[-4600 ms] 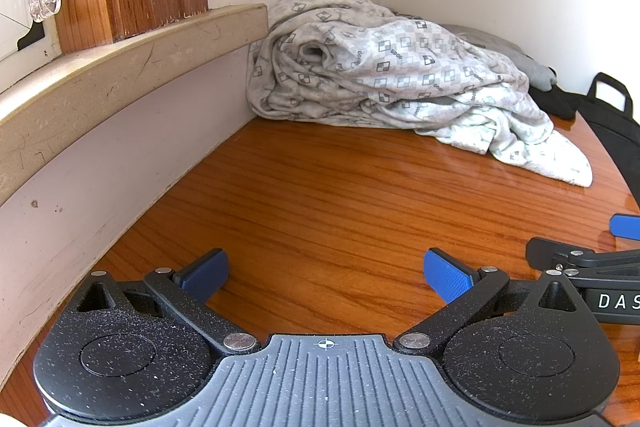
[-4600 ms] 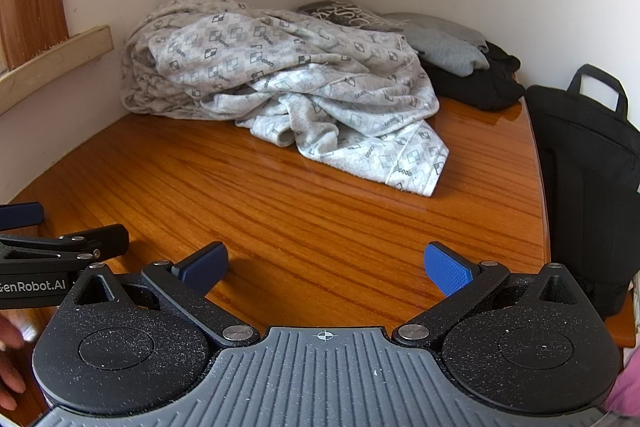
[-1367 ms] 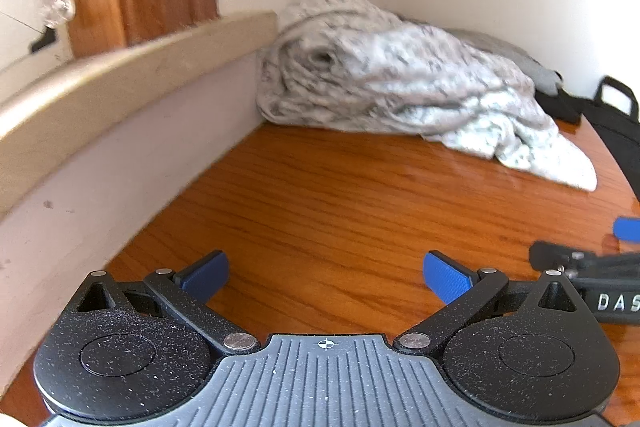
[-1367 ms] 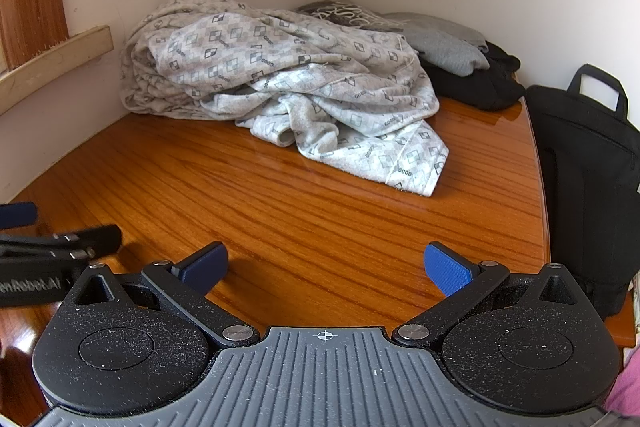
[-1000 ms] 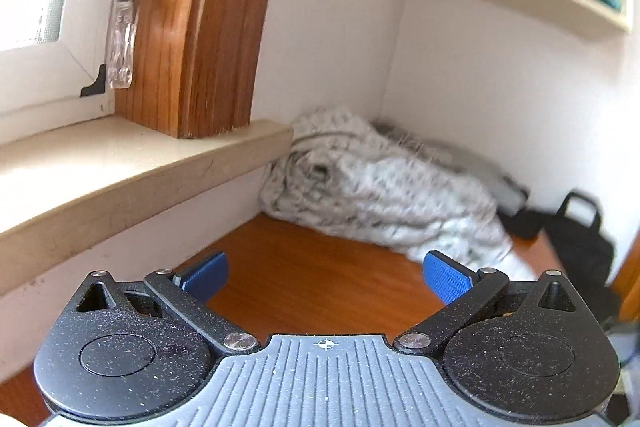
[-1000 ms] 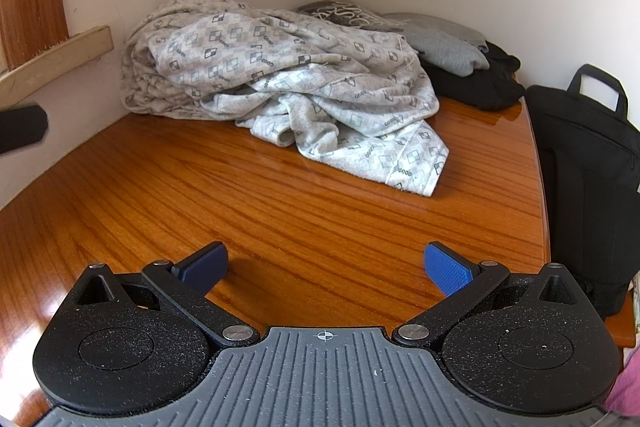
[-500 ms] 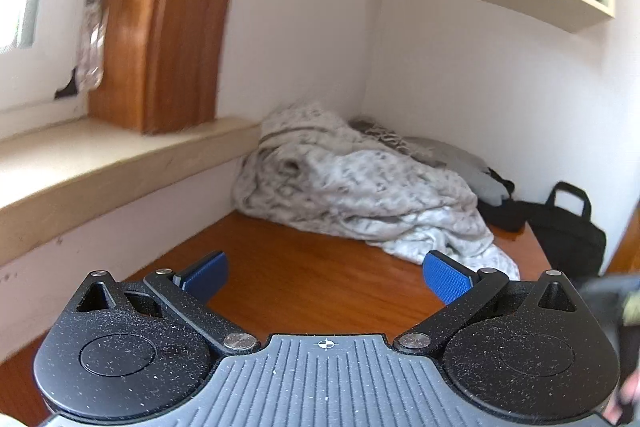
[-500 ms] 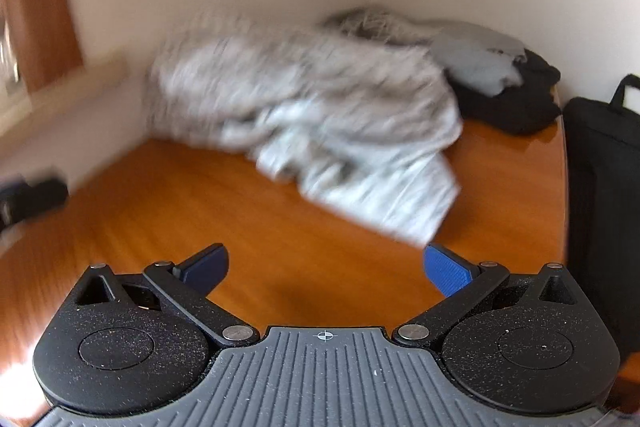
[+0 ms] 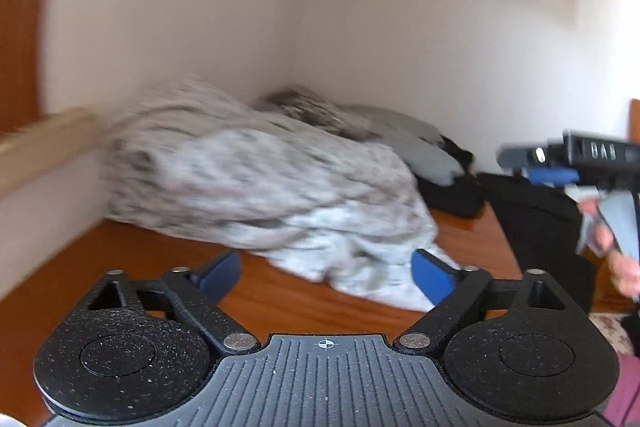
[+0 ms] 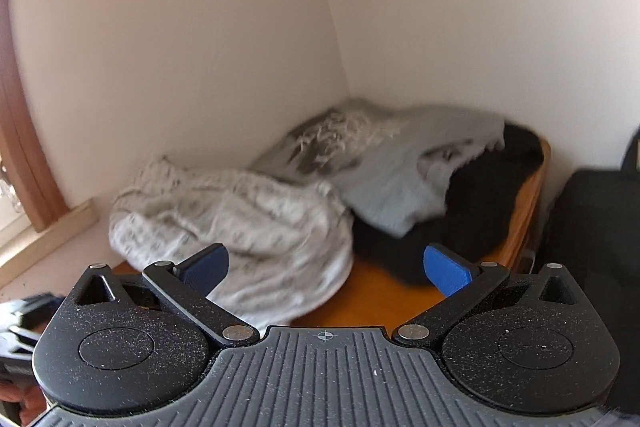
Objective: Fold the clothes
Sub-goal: 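Reach both grippers toward the crumpled grey-white patterned blanket on the desk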
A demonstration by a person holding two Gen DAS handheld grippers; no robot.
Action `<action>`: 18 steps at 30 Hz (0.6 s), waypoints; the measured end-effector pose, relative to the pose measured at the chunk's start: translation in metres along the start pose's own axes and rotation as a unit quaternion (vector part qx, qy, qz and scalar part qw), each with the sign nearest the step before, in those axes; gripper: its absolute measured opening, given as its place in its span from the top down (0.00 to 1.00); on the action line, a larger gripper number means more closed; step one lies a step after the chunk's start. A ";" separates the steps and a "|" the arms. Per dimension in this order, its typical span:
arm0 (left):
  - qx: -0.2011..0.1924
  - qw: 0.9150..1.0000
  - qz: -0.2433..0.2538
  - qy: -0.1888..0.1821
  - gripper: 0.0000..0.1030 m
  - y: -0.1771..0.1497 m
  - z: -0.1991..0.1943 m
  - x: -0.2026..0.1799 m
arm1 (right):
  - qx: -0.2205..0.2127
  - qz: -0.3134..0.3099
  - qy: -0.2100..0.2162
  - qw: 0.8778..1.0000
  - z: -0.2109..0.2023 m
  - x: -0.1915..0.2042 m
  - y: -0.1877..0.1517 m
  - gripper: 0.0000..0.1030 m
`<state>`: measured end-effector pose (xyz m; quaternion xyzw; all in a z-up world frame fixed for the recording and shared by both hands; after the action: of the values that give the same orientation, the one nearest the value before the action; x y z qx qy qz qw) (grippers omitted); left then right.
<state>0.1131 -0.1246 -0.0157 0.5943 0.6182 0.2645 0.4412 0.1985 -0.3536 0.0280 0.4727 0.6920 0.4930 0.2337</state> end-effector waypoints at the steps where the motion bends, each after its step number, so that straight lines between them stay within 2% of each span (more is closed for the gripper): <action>1: 0.006 1.000 0.005 -0.002 0.30 -0.001 0.007 -0.006 | -0.002 -0.010 0.009 1.000 0.001 -0.003 0.003 0.00; 4: 0.010 1.000 0.019 -0.008 0.38 0.001 0.021 -0.023 | -0.006 -0.046 0.030 0.998 0.005 -0.006 0.007 0.00; 5: 0.011 1.000 0.025 -0.008 0.46 0.002 0.024 -0.027 | -0.006 -0.061 0.031 0.998 0.008 -0.006 0.007 0.01; 6: 0.012 0.999 0.032 -0.005 0.48 0.003 0.028 -0.031 | -0.007 -0.074 0.033 0.997 0.010 -0.005 0.006 0.01; 9: 0.010 0.998 0.060 0.015 0.48 0.005 0.037 -0.040 | -0.003 -0.096 0.052 0.994 0.018 -0.002 0.001 0.15; 11: 0.016 0.997 0.067 0.027 0.48 0.002 0.041 -0.043 | 0.008 -0.108 0.065 0.992 0.027 0.004 -0.004 0.34; 13: 0.025 0.997 0.062 0.032 0.47 -0.002 0.043 -0.041 | 0.021 -0.122 0.079 0.989 0.037 0.010 -0.011 0.41; 18: 0.029 0.997 0.054 0.051 0.47 -0.011 0.043 -0.031 | 0.060 -0.174 0.117 0.976 0.065 0.034 -0.034 0.40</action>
<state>0.1422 -0.1649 -0.0380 0.6248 0.6144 0.3003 0.3767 0.2203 -0.2961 -0.0239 0.2968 0.8145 0.4545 0.2046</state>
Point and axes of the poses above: each gripper's, at about its wrist camera, not at the fingertips, and z roughly the way its jaws point, x to its left, y to its top, the point moved 8 cm from there along z, roughly the way its jaws point, and after that the axes turned 7 degrees about -z, right-handed, at the moved point
